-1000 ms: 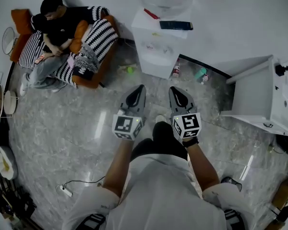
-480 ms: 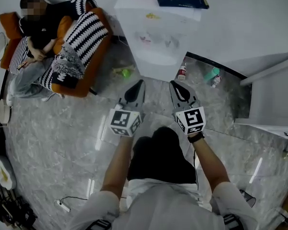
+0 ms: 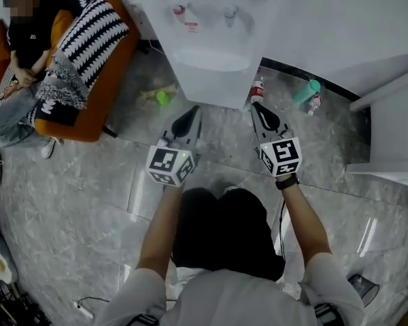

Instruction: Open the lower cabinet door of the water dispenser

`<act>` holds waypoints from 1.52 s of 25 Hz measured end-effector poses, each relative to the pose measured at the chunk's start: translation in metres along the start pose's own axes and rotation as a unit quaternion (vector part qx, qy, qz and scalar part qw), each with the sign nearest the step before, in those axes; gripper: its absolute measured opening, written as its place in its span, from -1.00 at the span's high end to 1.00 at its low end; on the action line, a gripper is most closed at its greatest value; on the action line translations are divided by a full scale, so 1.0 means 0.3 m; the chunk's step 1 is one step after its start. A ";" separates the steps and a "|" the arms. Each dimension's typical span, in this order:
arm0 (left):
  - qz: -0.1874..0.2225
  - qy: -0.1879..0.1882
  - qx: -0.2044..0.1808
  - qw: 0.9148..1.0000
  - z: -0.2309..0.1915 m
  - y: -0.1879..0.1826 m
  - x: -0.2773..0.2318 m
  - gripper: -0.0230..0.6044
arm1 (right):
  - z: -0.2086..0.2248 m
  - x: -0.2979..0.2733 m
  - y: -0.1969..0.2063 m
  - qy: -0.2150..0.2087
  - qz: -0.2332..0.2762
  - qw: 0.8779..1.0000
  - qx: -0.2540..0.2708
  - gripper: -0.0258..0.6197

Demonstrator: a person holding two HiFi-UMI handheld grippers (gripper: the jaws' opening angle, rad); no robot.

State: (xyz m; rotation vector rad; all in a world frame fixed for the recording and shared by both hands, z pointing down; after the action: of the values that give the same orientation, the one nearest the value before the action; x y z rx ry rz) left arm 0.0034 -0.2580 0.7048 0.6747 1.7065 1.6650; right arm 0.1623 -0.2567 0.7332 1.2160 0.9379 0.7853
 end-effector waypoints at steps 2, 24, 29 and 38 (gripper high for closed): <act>0.002 0.001 -0.013 1.000 -0.002 0.050 -0.021 0.90 | 0.063 -0.053 0.098 0.004 -0.032 0.999 0.008 0.88; -0.063 -0.010 -0.042 0.997 -0.005 0.230 0.002 0.90 | 0.334 -0.490 0.219 -0.054 -0.083 0.992 -0.083 -0.13; -0.063 -0.018 -0.045 0.997 -0.002 0.217 0.058 0.90 | 0.324 -0.471 0.216 -0.043 -0.107 0.990 -0.087 0.02; -0.054 -0.024 -0.052 0.997 -0.008 0.187 0.129 0.90 | 0.240 -0.345 0.246 -0.059 -0.124 0.990 -0.039 0.29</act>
State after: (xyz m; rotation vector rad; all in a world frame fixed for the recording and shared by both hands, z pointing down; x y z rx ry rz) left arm -0.0281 -0.2272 0.7569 0.5585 1.5823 1.6372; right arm 0.1836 -0.3649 0.8292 1.0436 0.9312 0.5416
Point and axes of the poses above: the fingertips, and each gripper's own axes: x backward along the fingers, z to its right, y out of its underside, the point moved 1 cm from there along x, backward along the fingers, and after that the axes turned 8 degrees about -x, right-handed, at the moved point
